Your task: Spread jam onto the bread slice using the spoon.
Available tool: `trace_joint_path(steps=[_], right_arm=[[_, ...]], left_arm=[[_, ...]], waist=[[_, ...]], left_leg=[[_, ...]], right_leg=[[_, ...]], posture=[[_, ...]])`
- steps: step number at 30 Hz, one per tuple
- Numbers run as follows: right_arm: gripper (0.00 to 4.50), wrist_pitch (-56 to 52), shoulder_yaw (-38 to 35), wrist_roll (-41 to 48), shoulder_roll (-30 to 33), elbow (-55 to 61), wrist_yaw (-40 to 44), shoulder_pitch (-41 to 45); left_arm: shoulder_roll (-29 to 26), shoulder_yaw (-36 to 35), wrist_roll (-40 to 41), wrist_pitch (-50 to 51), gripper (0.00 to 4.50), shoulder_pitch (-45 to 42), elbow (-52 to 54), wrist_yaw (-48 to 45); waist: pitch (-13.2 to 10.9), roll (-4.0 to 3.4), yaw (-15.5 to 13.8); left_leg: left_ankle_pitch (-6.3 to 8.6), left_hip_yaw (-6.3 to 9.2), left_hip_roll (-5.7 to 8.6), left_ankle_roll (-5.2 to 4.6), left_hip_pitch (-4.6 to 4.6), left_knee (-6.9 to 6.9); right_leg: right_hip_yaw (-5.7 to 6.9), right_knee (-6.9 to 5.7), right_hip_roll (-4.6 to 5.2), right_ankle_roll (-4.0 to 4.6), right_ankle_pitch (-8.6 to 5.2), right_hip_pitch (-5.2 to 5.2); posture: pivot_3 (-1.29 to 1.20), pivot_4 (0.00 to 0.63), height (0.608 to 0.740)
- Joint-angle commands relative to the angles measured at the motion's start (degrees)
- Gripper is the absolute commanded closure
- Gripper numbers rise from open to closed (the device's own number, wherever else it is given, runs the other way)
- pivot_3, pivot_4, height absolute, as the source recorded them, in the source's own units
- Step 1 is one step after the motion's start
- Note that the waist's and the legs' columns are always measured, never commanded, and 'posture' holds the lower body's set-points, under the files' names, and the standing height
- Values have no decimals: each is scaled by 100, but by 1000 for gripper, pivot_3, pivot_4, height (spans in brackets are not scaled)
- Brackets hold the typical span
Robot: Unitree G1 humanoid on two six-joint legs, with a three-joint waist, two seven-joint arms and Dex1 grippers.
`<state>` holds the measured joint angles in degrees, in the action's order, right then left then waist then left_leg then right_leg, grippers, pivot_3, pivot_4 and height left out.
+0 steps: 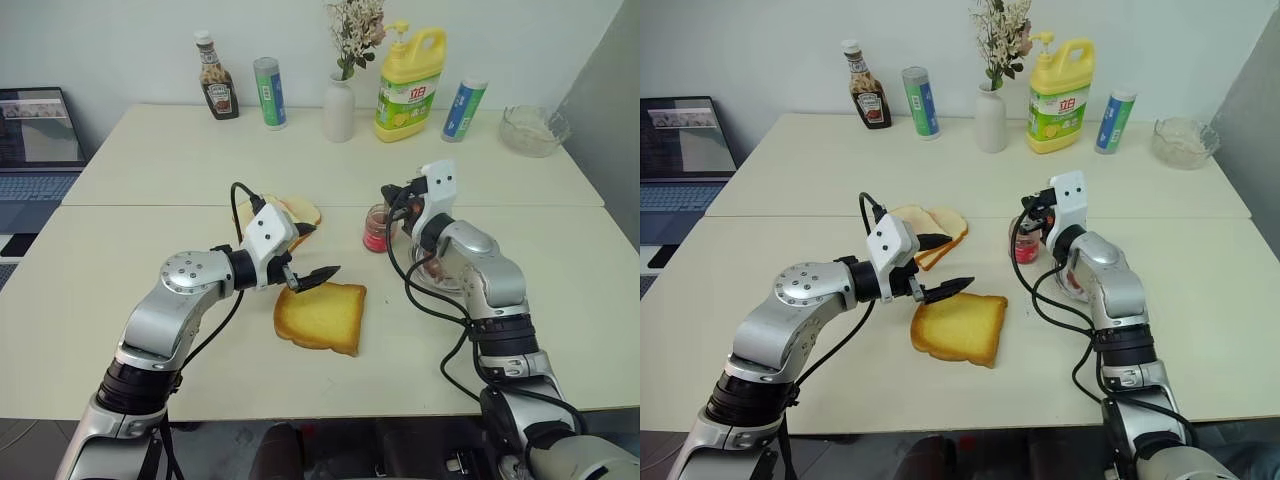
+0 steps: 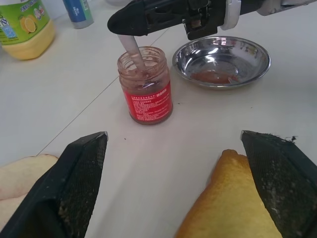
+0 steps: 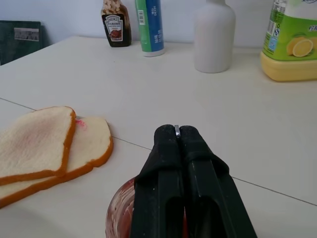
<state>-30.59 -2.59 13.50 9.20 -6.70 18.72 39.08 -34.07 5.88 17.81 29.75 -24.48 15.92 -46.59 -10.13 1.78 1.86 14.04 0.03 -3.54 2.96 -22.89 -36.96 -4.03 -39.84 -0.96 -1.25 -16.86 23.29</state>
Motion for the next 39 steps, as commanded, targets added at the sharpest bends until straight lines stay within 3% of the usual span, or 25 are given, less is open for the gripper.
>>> trace_joint_path(steps=[1,10,39], right_arm=[[4485,-84,-227,179,-70,175,-160,131],[4485,-299,-673,593,-313,80,-556,183],[4485,-872,-1073,1384,-819,712,-1222,97]], left_arm=[[-11,-81,-13,-98,0,-51,211,48],[1,-72,-55,-146,0,-79,148,42],[54,-39,-95,-146,0,-88,166,99]], waist=[[0,0,1],[0,0,2],[-1,-1,7]], left_leg=[[0,0,0,0,0,0],[0,-1,0,0,0,0],[0,-3,-1,0,-3,3]], right_leg=[[0,0,0,0,0,0],[-1,0,0,0,0,1],[-2,1,0,-1,0,5]], posture=[[0,150,740],[0,150,740],[0,150,740]])
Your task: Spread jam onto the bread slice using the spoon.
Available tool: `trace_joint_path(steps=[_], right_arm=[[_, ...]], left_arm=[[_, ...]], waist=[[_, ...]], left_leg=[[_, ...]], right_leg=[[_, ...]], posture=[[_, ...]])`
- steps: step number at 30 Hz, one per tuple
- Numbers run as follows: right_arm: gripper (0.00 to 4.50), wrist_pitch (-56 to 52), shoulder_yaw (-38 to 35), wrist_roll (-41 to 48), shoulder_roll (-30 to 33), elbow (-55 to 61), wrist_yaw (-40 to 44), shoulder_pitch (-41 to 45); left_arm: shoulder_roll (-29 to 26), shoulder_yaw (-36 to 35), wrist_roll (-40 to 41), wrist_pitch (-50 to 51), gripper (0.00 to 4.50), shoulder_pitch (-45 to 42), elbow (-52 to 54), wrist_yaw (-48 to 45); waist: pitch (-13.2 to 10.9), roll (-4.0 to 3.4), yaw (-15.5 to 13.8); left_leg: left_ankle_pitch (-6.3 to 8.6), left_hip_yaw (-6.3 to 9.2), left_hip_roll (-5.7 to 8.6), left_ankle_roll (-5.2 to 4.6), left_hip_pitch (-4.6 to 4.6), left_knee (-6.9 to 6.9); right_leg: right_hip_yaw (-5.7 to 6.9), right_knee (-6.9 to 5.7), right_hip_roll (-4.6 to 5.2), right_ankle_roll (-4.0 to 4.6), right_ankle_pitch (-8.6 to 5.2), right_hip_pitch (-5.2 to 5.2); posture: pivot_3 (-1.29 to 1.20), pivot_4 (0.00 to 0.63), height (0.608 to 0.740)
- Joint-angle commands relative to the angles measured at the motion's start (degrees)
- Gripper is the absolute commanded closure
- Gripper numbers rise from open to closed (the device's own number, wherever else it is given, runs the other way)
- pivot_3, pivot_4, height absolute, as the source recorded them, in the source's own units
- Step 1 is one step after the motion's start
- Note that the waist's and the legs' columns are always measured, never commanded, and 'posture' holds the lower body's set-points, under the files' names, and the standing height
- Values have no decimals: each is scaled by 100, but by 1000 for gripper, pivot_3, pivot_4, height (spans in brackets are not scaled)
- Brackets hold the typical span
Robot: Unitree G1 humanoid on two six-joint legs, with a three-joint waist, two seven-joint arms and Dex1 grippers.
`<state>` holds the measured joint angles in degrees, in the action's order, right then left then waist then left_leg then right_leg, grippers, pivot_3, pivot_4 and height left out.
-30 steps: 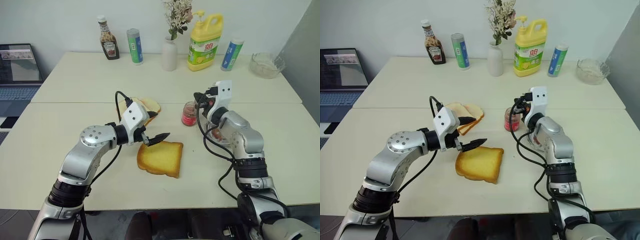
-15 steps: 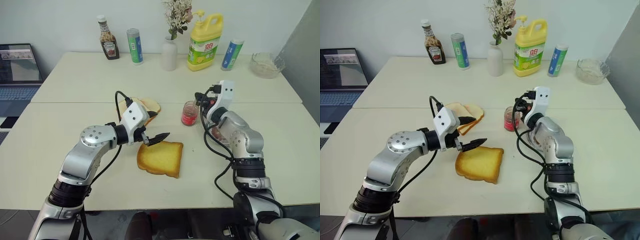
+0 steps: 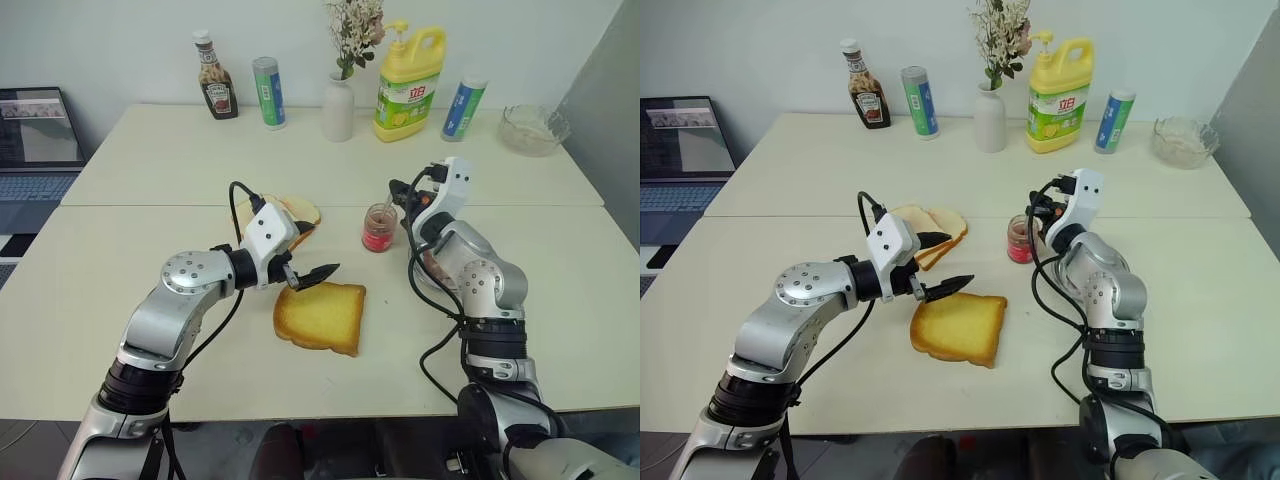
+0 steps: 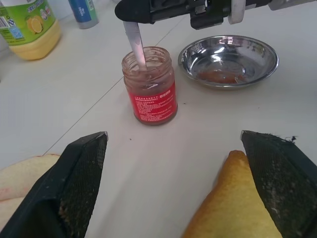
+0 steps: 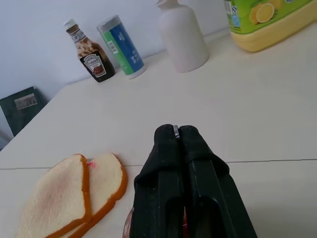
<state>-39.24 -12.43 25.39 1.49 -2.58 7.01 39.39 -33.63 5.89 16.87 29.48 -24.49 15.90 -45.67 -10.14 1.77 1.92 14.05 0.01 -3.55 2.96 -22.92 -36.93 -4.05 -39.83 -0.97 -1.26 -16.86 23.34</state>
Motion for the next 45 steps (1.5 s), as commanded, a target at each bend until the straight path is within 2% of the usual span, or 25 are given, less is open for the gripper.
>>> trace_joint_path(steps=[1,15,29,45], right_arm=[[4485,-33,-128,248,-60,306,-85,69],[4485,-255,-618,941,-338,365,-571,209],[4485,-275,-770,1481,-412,461,-888,304],[4485,-298,-954,1781,-128,438,-1057,297]], left_arm=[[12,-34,-9,-124,0,-89,167,9],[19,-1,-28,-136,0,-74,175,17],[17,-2,-55,-152,0,-33,180,41],[39,-25,-70,-160,0,-102,121,74]], waist=[[0,0,3],[0,-1,12],[-1,-1,20],[-1,-2,48]], left_leg=[[0,0,0,0,0,0],[0,-1,-1,0,-1,3],[0,-2,-1,0,-2,4],[0,-3,-1,0,-5,7]], right_leg=[[0,0,0,0,0,0],[-2,0,-1,0,0,2],[-2,1,-1,0,0,4],[-3,5,-1,0,0,7]], posture=[[0,150,740],[0,150,740],[0,150,740],[0,150,740]])
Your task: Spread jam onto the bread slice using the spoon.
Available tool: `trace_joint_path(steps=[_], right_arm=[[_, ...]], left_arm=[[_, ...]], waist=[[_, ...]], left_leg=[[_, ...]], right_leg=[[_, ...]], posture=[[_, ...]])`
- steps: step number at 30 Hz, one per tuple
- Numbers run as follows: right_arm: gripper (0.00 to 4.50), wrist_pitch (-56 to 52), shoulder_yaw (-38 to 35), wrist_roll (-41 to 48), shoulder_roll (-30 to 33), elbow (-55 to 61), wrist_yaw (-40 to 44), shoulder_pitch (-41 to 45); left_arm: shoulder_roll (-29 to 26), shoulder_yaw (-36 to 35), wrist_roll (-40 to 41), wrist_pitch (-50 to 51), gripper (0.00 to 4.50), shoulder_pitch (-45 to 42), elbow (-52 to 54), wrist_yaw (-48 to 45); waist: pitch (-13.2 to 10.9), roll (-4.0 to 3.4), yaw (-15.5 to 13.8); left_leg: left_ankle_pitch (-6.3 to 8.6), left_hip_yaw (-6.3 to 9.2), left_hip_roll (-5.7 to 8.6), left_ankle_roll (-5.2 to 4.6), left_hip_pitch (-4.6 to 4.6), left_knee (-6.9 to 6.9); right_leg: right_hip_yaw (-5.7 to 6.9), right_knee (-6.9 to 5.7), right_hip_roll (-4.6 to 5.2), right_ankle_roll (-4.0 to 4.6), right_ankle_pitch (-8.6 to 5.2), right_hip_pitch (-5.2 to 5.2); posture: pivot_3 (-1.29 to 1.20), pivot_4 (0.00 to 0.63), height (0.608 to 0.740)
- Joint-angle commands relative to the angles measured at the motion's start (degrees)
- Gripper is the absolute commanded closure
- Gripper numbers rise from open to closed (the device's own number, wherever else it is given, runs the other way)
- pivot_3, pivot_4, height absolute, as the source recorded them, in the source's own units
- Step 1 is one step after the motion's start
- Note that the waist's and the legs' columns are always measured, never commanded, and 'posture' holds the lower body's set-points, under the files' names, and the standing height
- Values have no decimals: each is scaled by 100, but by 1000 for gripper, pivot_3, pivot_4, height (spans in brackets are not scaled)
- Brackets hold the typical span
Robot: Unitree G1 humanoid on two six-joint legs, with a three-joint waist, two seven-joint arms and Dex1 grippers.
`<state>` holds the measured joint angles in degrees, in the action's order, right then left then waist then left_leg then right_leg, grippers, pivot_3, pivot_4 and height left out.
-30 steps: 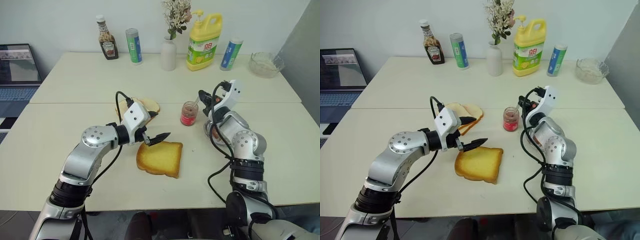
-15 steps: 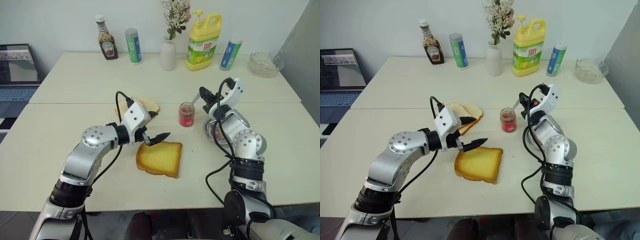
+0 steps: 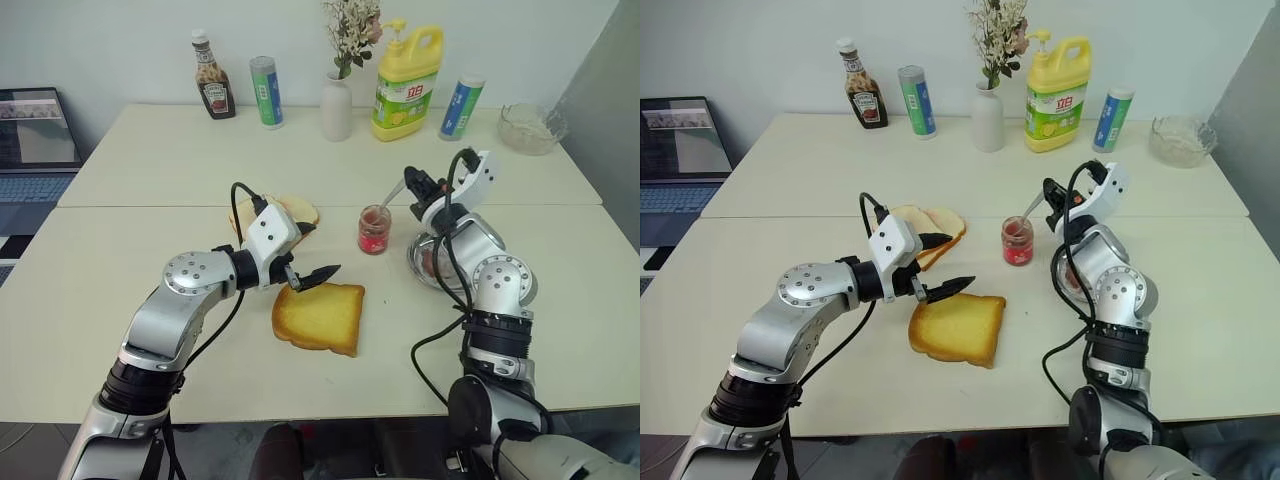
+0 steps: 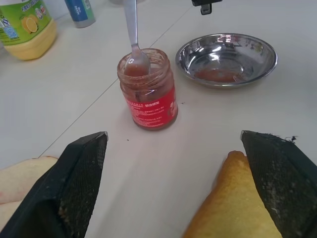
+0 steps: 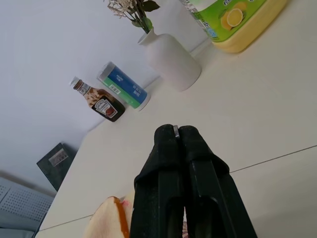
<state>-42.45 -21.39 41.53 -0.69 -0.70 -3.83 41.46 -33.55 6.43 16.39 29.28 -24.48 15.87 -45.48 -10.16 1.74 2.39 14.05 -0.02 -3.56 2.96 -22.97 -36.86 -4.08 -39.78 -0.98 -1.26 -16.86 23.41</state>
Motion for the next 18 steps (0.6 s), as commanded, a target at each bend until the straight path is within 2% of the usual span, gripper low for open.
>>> trace_joint_path(steps=[1,6,18], right_arm=[[4485,12,-76,194,124,253,18,87],[4485,-36,-157,262,310,285,5,35],[4485,-179,-439,862,279,387,-367,-28]], left_arm=[[34,-83,-19,-135,0,-112,120,57],[71,-118,22,-143,0,-174,55,55],[145,-199,75,-207,0,-237,-62,45]], waist=[[0,0,0],[0,0,0],[0,0,-1]], left_leg=[[0,0,0,0,0,0],[0,1,0,0,-1,0],[0,0,0,0,-2,1]], right_leg=[[0,0,0,0,0,0],[1,0,0,0,0,0],[0,4,0,0,0,0]], posture=[[0,150,740],[0,150,740],[0,150,740]])
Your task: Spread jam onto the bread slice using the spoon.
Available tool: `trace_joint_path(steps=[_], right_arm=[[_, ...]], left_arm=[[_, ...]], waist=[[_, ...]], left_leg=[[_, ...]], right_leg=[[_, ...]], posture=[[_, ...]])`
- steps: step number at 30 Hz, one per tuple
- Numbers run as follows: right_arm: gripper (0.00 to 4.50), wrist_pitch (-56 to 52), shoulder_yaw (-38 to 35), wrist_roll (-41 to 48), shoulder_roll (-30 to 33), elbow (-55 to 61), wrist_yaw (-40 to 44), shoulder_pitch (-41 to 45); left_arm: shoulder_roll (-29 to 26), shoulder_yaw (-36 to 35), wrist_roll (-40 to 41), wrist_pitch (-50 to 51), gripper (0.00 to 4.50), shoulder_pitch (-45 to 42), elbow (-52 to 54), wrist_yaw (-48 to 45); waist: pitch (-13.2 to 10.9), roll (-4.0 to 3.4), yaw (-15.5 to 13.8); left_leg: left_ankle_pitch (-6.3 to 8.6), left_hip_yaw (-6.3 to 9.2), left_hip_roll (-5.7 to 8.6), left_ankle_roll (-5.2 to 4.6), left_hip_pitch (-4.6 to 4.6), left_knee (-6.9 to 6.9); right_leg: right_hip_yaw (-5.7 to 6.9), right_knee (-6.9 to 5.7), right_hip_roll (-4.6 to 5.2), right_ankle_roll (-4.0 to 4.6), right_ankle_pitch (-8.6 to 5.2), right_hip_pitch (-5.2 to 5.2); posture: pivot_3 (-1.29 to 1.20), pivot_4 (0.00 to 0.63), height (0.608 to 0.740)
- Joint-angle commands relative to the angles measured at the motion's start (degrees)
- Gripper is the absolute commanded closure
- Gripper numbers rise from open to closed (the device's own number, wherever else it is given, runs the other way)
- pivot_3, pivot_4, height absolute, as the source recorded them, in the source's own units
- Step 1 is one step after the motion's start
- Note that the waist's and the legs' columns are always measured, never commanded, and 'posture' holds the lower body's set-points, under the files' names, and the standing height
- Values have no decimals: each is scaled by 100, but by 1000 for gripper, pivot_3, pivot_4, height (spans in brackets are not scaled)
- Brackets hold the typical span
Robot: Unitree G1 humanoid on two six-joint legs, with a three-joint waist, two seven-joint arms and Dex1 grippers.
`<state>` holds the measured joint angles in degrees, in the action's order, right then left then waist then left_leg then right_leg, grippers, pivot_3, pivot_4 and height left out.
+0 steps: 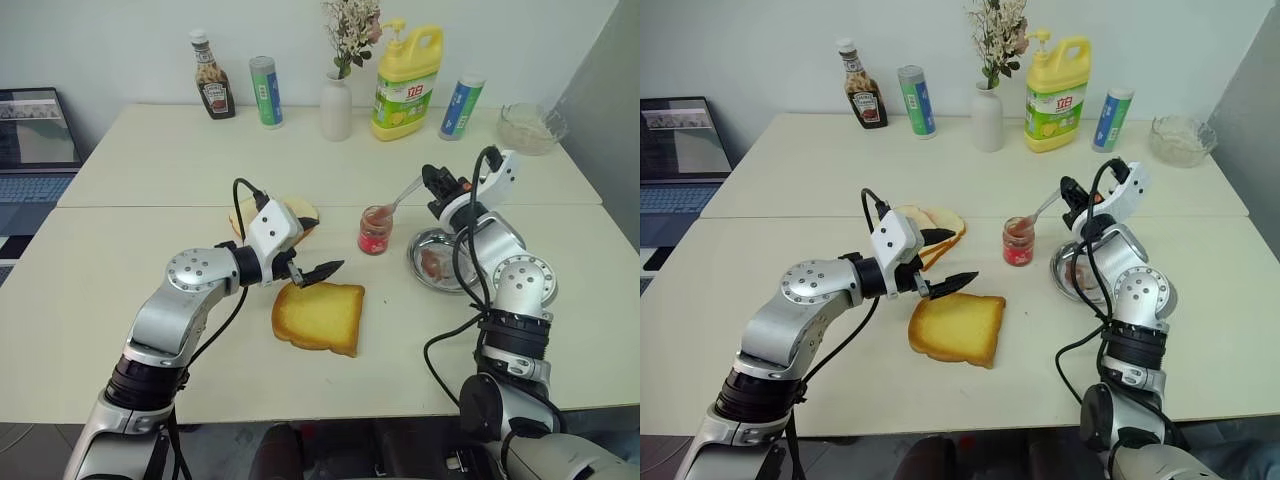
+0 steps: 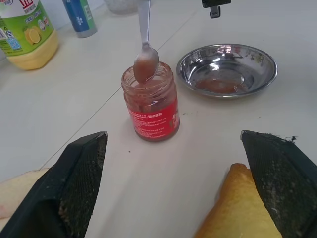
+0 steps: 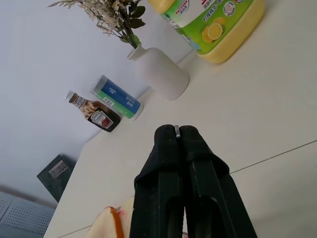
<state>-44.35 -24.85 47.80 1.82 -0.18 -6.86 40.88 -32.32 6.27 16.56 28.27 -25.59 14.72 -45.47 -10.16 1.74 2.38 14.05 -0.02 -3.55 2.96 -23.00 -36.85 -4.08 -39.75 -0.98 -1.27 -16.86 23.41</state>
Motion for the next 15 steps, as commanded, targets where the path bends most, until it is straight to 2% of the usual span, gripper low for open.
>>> trace_joint_path(steps=[1,11,15], right_arm=[[4485,6,-118,303,16,335,-102,35],[4485,45,-295,780,-55,184,-414,-34],[4485,-24,-347,1074,-84,195,-403,-35]], left_arm=[[26,-194,70,-103,0,-121,55,46],[103,-541,679,153,0,-71,159,-150],[0,-574,657,73,0,-74,56,-196]], waist=[[0,0,0],[0,0,2],[0,0,3]], left_leg=[[0,-1,0,0,0,0],[0,0,0,0,-2,1],[0,0,0,0,-2,1]], right_leg=[[0,0,0,0,0,0],[1,3,0,0,0,0],[0,4,0,0,0,0]], posture=[[0,150,740],[0,150,740],[0,150,740]])
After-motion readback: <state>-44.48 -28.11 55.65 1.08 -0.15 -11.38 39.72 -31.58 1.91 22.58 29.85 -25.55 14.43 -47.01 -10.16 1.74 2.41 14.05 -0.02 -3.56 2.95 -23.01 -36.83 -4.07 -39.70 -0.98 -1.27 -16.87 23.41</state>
